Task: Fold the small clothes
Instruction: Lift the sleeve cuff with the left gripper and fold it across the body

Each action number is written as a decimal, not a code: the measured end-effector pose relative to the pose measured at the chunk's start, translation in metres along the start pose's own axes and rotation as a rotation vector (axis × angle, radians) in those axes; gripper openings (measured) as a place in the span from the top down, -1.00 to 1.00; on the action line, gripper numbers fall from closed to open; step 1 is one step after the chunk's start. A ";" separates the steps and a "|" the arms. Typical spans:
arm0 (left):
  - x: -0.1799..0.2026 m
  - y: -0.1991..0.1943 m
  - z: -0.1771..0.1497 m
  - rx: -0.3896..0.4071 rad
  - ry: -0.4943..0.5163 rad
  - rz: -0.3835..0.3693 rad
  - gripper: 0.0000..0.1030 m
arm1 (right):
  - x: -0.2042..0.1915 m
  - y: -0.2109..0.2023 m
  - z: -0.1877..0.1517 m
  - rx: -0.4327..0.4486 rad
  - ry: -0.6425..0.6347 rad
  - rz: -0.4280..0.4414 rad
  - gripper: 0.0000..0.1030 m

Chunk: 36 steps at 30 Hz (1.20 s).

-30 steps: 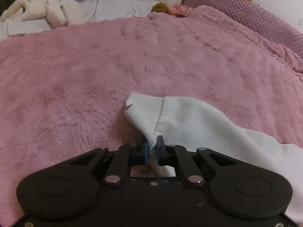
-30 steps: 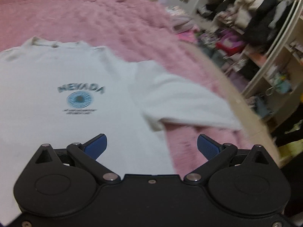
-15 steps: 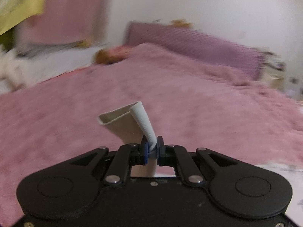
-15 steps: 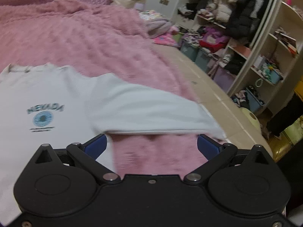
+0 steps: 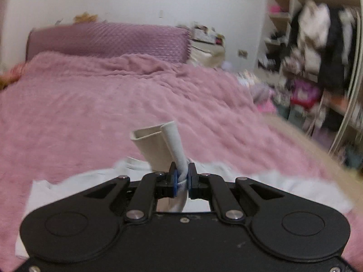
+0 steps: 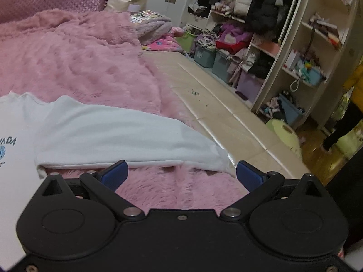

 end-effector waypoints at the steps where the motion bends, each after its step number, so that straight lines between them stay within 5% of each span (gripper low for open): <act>1: 0.022 0.018 -0.011 -0.018 0.043 -0.021 0.88 | 0.002 0.003 -0.001 -0.003 0.007 0.006 -0.95; 6: 0.100 0.089 -0.063 -0.170 0.143 -0.145 0.86 | 0.005 0.018 -0.011 -0.025 0.002 0.025 -0.95; 8: 0.121 0.109 -0.086 -0.271 0.189 -0.210 0.64 | 0.007 0.023 -0.016 -0.046 0.008 0.039 -0.95; 13: 0.127 0.096 -0.086 -0.226 0.218 -0.207 0.63 | 0.006 0.032 -0.024 -0.069 0.001 0.047 -0.95; 15: 0.128 0.104 -0.077 -0.228 0.258 -0.187 0.93 | 0.008 0.032 -0.025 -0.069 0.002 0.050 -0.95; 20: 0.142 0.107 -0.076 -0.222 0.326 -0.097 0.96 | 0.016 0.030 -0.023 -0.070 0.032 0.055 -0.95; 32: 0.163 0.075 -0.024 -0.096 0.251 -0.213 0.95 | 0.030 0.024 -0.020 -0.058 0.052 0.067 -0.95; 34: 0.172 0.090 -0.035 -0.163 0.262 -0.256 0.95 | 0.033 0.024 -0.018 -0.055 0.057 0.069 -0.95; 36: 0.179 0.115 -0.070 -0.320 0.260 -0.323 0.89 | 0.034 0.024 -0.018 -0.053 0.059 0.066 -0.95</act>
Point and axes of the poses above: each gripper's, at about its wrist camera, not at the fingertips, and y roughly the way its jaws point, x to its right, z to its top, the point moved 6 cm from there along y, roughly the way its jaws point, and after that the axes turned 12 degrees about y, right-handed, at the moved point
